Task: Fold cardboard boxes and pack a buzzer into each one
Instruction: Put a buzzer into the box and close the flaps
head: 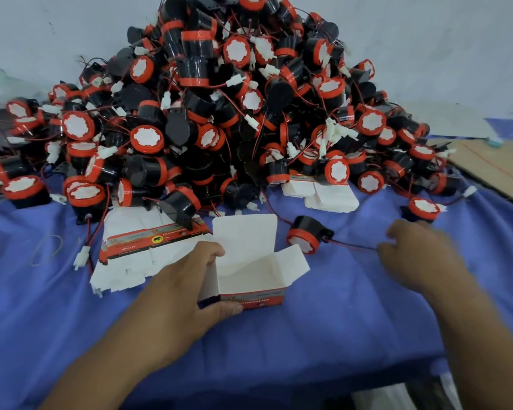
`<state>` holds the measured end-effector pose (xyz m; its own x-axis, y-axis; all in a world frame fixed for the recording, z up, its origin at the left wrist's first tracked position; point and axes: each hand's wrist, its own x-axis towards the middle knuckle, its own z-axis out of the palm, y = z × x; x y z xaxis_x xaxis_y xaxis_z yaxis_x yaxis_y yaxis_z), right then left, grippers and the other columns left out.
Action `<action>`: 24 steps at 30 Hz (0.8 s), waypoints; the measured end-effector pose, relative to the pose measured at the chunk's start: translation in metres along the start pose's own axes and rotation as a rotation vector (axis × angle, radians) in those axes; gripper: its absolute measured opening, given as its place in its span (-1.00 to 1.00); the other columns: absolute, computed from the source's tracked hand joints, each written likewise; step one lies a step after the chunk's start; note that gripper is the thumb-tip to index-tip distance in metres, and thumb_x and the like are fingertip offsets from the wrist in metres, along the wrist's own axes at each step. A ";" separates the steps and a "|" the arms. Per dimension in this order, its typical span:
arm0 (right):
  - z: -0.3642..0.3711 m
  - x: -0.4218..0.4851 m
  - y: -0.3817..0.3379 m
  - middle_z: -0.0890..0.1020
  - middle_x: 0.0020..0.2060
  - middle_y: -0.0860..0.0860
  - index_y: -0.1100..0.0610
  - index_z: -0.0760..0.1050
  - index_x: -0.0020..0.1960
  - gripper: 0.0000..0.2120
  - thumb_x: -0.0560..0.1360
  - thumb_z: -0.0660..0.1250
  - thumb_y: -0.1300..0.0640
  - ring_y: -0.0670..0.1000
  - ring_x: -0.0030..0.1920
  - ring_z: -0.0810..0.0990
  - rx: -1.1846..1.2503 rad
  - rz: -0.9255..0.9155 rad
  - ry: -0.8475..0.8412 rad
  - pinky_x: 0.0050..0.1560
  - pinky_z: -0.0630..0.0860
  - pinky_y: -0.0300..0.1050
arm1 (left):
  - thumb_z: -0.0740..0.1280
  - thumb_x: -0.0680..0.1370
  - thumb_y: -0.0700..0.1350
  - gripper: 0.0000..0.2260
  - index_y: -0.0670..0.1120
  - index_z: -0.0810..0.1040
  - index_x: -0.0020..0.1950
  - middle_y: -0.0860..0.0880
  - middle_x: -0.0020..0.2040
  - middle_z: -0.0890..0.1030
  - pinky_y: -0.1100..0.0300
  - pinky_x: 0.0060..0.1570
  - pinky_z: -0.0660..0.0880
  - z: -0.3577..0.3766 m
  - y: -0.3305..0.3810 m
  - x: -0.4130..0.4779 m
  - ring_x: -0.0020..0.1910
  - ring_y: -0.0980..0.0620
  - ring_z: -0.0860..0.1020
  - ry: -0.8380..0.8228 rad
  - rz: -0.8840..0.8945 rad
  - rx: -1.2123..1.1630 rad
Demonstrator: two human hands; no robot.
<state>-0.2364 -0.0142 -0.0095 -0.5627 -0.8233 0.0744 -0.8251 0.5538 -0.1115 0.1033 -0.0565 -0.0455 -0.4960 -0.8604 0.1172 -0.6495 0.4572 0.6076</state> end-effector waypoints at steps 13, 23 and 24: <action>0.046 -0.001 -0.055 0.34 0.19 -0.05 -0.05 0.39 0.37 -0.52 0.50 0.45 -0.07 0.05 0.07 0.50 0.386 -0.570 0.056 0.00 0.57 0.01 | 0.44 0.33 0.35 -0.43 0.51 0.12 0.14 0.33 -0.01 0.49 0.37 -0.29 0.35 0.004 0.009 0.006 -0.16 0.29 0.48 -0.019 -0.050 -0.003; -0.018 -0.041 -0.052 0.58 0.23 -0.27 -0.21 0.37 0.41 -0.56 0.57 0.27 -0.27 -0.17 0.25 0.57 0.948 -0.834 -0.069 0.19 0.48 -0.37 | 0.43 0.39 0.32 -0.42 0.49 0.05 0.15 0.49 0.05 0.35 0.44 -0.17 0.40 0.013 0.010 0.009 0.03 0.40 0.41 -0.020 0.014 -0.026; -0.017 -0.047 -0.056 0.54 0.28 -0.25 -0.15 0.35 0.44 -0.54 0.59 0.23 -0.25 -0.18 0.29 0.53 0.859 -0.902 -0.101 0.23 0.45 -0.37 | 0.44 0.39 0.31 -0.41 0.46 0.07 0.17 0.48 0.04 0.36 0.44 -0.17 0.41 0.013 0.010 0.009 0.02 0.41 0.42 -0.013 0.017 -0.031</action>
<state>-0.1649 -0.0042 0.0097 0.2233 -0.8939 0.3886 -0.5936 -0.4410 -0.6732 0.0849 -0.0565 -0.0483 -0.5145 -0.8494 0.1174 -0.6229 0.4642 0.6297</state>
